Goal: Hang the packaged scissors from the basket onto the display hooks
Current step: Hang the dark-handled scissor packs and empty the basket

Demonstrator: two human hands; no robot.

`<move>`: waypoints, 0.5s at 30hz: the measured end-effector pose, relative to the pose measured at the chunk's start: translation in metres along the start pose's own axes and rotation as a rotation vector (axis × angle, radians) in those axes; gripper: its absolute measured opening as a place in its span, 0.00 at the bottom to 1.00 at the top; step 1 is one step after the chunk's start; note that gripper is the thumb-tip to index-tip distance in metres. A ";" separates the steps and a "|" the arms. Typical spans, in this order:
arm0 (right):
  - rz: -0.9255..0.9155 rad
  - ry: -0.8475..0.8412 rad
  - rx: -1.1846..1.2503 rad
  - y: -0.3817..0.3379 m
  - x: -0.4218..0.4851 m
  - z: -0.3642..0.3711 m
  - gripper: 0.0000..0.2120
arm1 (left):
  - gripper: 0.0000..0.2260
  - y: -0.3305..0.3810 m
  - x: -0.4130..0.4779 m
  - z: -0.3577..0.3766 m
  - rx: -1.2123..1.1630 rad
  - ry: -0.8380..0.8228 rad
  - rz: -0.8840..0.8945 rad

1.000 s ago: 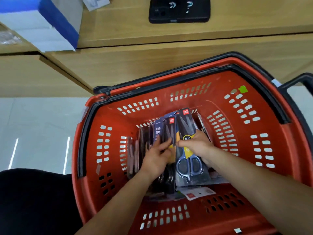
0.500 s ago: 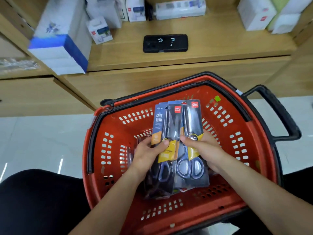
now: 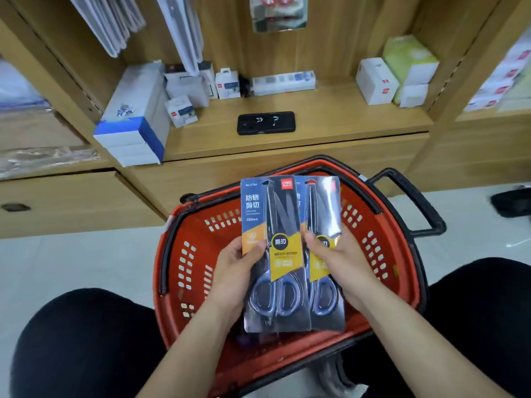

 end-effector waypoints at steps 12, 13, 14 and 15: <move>-0.044 -0.061 0.024 -0.042 -0.022 0.005 0.23 | 0.18 0.044 -0.015 0.044 0.135 -0.014 0.157; -0.053 -0.050 0.063 -0.049 -0.021 0.003 0.19 | 0.17 0.048 -0.012 0.046 0.127 -0.081 0.125; -0.057 -0.034 0.105 -0.055 -0.018 0.003 0.16 | 0.16 0.050 -0.008 0.048 0.109 -0.134 0.108; -0.060 -0.013 0.137 -0.059 -0.014 0.003 0.15 | 0.14 0.051 -0.003 0.050 0.072 -0.162 0.094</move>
Point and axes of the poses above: each hand's wrist, its own x-axis towards the middle knuckle, its own z-axis out of the palm, y = z × x, the point moved 1 cm from there along x, towards the middle knuckle, and after that the axes turned 6 degrees about z, right-handed, at the moved point
